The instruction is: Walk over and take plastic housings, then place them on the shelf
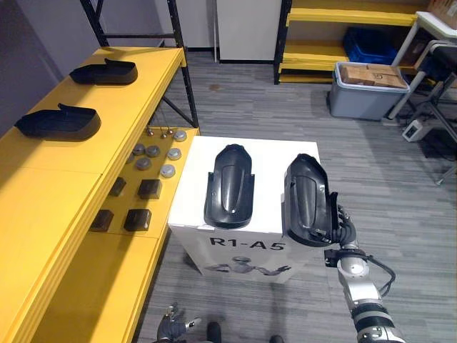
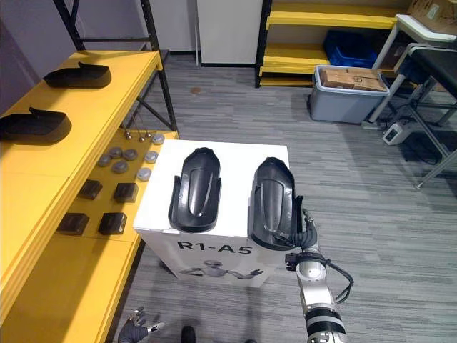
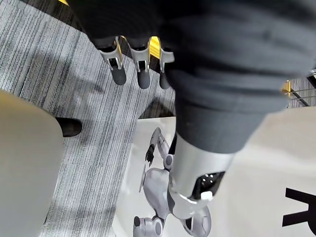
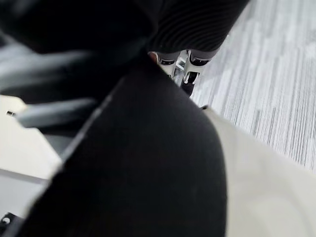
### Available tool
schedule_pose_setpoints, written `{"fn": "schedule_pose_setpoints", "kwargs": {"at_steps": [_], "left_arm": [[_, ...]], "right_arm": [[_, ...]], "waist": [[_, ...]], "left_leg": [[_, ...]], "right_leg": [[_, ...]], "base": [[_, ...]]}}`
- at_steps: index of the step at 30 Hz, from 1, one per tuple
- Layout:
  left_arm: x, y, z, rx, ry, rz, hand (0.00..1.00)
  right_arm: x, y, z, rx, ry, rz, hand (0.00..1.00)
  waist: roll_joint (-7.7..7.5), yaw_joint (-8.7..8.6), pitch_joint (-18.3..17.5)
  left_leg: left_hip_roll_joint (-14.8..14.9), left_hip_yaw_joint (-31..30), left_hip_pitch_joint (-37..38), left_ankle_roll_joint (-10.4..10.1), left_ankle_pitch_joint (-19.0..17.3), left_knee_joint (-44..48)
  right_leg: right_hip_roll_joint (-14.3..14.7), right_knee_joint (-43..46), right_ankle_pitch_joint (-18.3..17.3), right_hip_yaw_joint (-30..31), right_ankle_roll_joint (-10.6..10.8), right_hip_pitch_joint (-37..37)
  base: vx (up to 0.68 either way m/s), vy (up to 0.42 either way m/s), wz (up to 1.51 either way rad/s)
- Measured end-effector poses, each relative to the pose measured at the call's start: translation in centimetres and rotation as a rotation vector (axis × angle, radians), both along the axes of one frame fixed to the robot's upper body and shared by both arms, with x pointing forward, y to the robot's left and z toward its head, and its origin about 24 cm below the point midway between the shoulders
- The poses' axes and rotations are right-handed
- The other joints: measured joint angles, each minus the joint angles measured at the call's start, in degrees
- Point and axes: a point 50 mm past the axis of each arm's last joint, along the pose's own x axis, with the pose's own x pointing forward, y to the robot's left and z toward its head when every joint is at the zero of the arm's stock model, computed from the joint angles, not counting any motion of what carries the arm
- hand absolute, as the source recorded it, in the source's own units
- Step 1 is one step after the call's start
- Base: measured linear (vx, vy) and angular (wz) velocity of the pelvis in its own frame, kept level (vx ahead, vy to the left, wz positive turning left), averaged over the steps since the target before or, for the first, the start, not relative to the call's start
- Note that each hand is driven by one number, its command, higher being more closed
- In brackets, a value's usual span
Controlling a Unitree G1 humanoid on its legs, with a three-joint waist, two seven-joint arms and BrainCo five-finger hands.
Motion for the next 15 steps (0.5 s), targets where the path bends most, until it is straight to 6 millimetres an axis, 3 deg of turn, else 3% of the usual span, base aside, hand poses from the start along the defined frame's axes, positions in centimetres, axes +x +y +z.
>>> {"fn": "schedule_pose_setpoints", "kwargs": {"at_steps": [9, 15], "left_arm": [[0.0, 0.0, 0.0, -0.006, 0.002, 0.008, 0.0], [0.6, 0.0, 0.4, -0.004, -0.033, 0.006, 0.0]], "right_arm": [[0.3, -1.1, -0.3, 0.153, -0.026, -0.135, 1.0], [0.1, -0.7, -0.3, 0.177, -0.04, -0.14, 1.0]], "waist": [[0.06, 0.42, 0.1], [-0.01, 0.45, 0.2]], "left_leg": [[0.1, 0.1, 0.5, -0.2, -0.1, -0.2], [0.4, 0.2, 0.5, -0.4, -0.3, 0.0]], "right_leg": [[0.1, -0.1, 0.0, 0.2, 0.0, 0.4], [0.4, -0.3, 0.0, 0.4, 0.0, 0.5]], "base": [[0.0, 0.0, 0.0], [0.0, 0.0, 0.0]]}}
